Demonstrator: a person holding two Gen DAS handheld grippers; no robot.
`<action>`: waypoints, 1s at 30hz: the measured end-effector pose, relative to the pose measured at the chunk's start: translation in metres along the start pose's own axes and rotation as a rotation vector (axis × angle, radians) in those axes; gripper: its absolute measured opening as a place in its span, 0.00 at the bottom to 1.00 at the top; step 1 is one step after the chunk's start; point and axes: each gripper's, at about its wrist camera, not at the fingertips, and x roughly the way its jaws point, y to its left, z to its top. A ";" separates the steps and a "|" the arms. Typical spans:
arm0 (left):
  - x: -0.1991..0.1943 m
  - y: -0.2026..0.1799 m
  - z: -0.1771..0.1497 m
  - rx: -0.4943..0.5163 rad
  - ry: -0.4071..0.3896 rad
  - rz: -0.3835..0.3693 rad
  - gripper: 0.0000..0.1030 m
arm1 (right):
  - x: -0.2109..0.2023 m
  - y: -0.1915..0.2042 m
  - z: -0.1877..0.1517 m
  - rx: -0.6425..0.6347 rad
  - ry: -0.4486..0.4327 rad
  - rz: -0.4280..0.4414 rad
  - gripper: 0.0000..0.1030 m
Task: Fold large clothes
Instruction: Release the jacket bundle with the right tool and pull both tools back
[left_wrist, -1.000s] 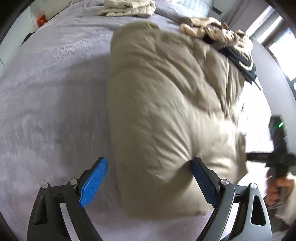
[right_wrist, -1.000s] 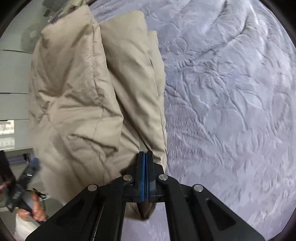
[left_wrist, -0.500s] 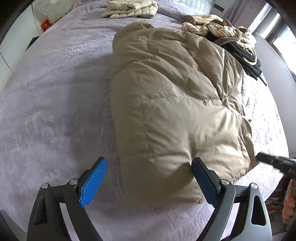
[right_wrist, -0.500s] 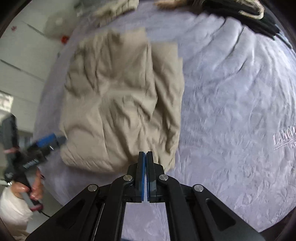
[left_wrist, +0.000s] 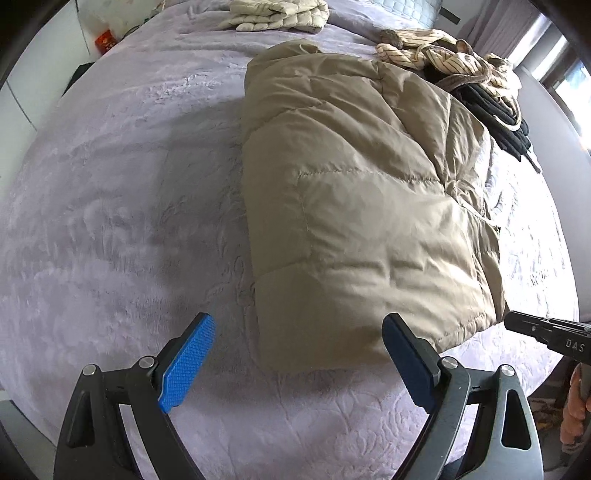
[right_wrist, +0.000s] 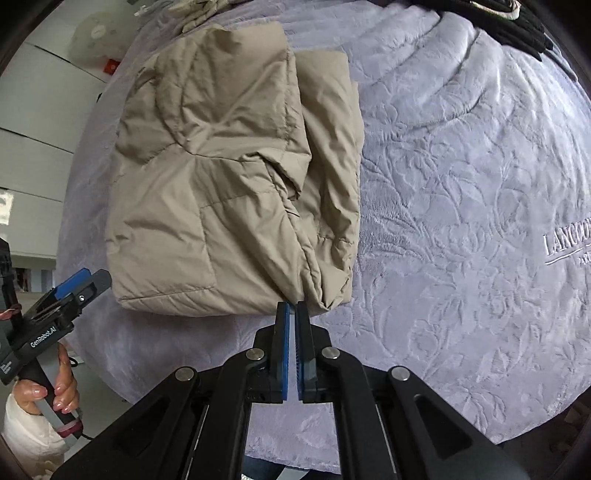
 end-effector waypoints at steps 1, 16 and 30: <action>-0.001 0.000 -0.002 -0.002 0.002 0.001 0.90 | -0.001 0.006 -0.001 -0.002 0.001 -0.004 0.03; -0.029 -0.003 -0.015 0.033 -0.010 0.016 0.90 | -0.028 0.042 -0.015 0.011 -0.028 -0.006 0.03; -0.075 -0.018 -0.015 0.010 -0.090 0.054 0.90 | -0.070 0.053 0.001 -0.051 -0.136 -0.045 0.74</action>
